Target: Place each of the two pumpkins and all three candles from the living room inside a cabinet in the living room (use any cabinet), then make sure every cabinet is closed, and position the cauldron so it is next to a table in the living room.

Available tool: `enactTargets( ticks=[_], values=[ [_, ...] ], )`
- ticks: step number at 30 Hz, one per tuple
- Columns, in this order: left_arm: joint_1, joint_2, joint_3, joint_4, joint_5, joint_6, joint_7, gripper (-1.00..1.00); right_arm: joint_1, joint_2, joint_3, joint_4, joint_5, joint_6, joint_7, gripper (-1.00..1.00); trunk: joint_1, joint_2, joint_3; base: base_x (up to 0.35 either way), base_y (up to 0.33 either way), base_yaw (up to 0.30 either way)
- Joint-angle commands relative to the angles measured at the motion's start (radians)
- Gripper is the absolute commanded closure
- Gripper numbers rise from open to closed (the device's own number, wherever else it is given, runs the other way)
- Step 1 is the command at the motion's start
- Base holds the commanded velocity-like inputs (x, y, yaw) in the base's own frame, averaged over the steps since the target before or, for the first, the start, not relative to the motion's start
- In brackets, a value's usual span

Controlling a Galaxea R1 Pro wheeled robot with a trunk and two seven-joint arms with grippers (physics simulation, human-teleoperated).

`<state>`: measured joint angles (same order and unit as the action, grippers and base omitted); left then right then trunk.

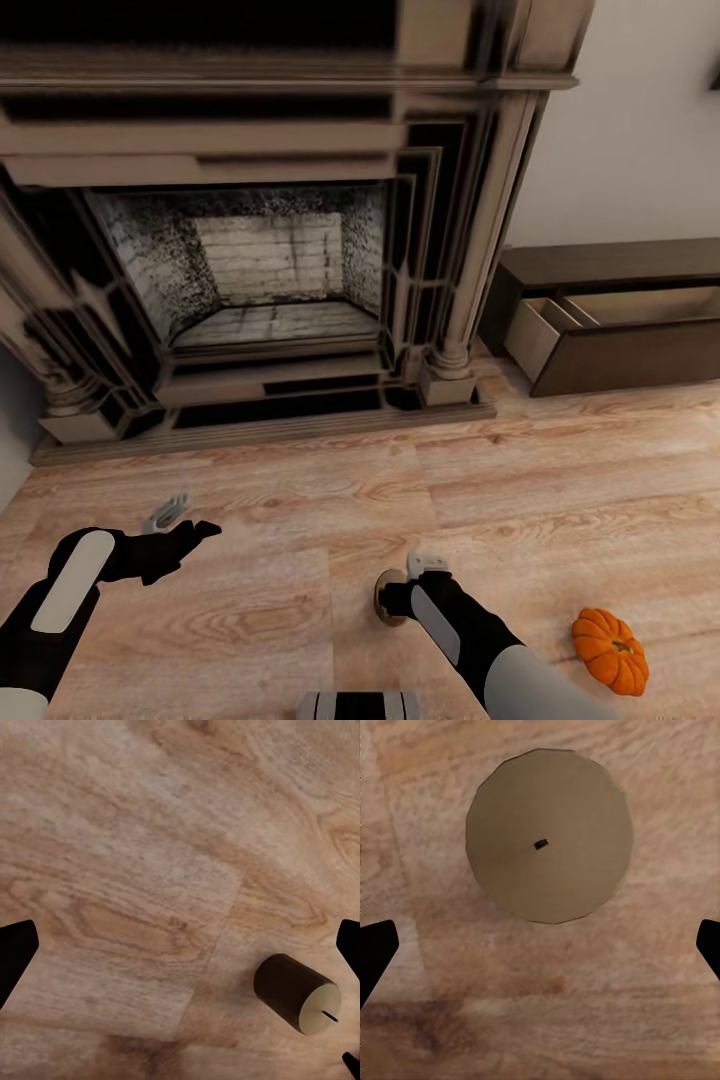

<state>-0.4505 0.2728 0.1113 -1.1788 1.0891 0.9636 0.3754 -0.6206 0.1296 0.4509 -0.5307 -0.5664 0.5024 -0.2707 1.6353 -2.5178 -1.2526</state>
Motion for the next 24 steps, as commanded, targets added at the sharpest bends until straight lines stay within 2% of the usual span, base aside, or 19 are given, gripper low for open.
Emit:
enactTargets(
  ticks=[1,9,18,21,24],
  values=[
    [0.000,0.000,0.001,-0.001,0.011,0.003,0.010,-1.00,-0.001,-0.001,0.006,-0.002,-0.010,0.002,-0.007,-1.00,0.000,-0.001,-0.005,0.000,0.000,0.000],
    [0.000,0.000,0.001,-0.001,0.011,0.003,0.010,-1.00,-0.001,-0.001,0.006,-0.002,-0.010,0.002,-0.001,-1.00,0.004,-0.002,-0.036,0.000,0.000,0.048],
    [0.000,-0.001,0.000,-0.001,0.011,0.003,0.010,-1.00,-0.001,-0.001,0.006,-0.002,-0.010,0.002,-0.001,-1.00,0.008,-0.005,-0.071,0.000,0.000,0.234],
    [0.000,-0.002,-0.001,-0.001,0.010,0.003,0.010,-1.00,-0.001,-0.001,0.005,-0.002,-0.010,0.002,-0.001,-1.00,0.009,-0.005,-0.082,0.000,0.000,0.093],
    [0.000,-0.002,-0.003,-0.003,0.010,0.003,0.010,-1.00,-0.001,-0.002,0.005,-0.002,-0.011,0.002,-0.001,-1.00,0.009,-0.005,-0.081,0.000,0.000,-0.003]
  ],
)
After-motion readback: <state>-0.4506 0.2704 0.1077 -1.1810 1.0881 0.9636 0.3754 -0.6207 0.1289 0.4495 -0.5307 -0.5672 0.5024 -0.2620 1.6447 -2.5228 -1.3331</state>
